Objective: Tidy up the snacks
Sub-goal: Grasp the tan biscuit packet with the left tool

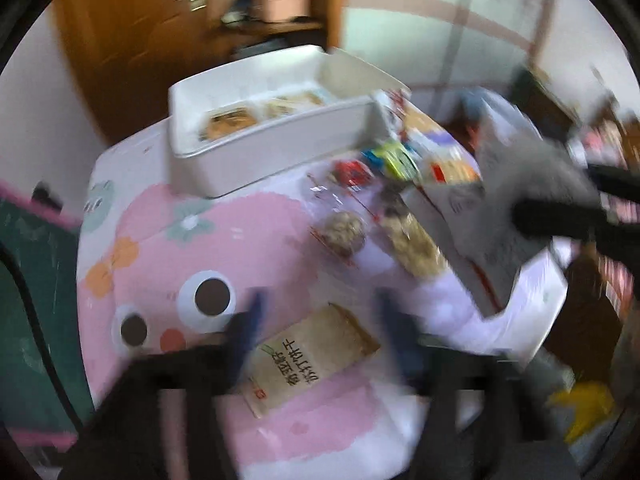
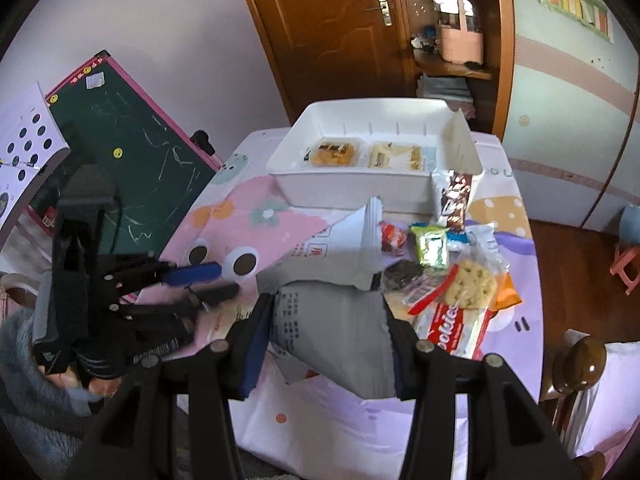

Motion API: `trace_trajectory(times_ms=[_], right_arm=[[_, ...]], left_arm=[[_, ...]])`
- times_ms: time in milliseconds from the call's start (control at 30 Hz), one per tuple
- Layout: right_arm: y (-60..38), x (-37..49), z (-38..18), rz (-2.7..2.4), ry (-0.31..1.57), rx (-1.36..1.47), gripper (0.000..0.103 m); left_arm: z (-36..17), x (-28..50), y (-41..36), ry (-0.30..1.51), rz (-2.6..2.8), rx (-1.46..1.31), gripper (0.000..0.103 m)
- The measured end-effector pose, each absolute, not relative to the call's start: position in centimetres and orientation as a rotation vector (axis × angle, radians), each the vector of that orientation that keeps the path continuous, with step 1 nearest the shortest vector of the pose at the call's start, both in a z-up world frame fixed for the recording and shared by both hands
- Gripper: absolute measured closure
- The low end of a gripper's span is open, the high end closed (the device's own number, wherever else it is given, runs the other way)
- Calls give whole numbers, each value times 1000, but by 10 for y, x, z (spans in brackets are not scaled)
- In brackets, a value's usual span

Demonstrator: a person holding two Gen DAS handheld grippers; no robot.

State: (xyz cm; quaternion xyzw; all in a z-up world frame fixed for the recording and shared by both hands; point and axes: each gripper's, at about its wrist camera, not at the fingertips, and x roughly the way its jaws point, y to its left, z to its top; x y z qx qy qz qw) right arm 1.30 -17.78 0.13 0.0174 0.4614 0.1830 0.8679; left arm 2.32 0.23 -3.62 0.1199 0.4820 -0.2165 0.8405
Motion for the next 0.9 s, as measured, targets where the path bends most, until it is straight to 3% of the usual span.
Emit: trace_trajectory(times_ms=[33,200,700,800,867,900], right_arm=[[-178,14,-2,381,975,33,54],[-182,21,-12,369,1006,42,54],[-173,54,-41,361,1087,73,54],[-170,61,-43,364,1090,76,54],[-170,65,-45,368,1096,86,54],[-169,66,-46,369,1098,90,54]], left_arm=[[-41,21,1,999,-491,306,18],[-75,21,-1,1004,-613,530,18],[-145,38,-3,1169,-859,756,18],[-146,44,0,1198,-877,704,26],[-144,47,3,1192,-873,662,43],[-143,48,4,1186,-860,648,46]])
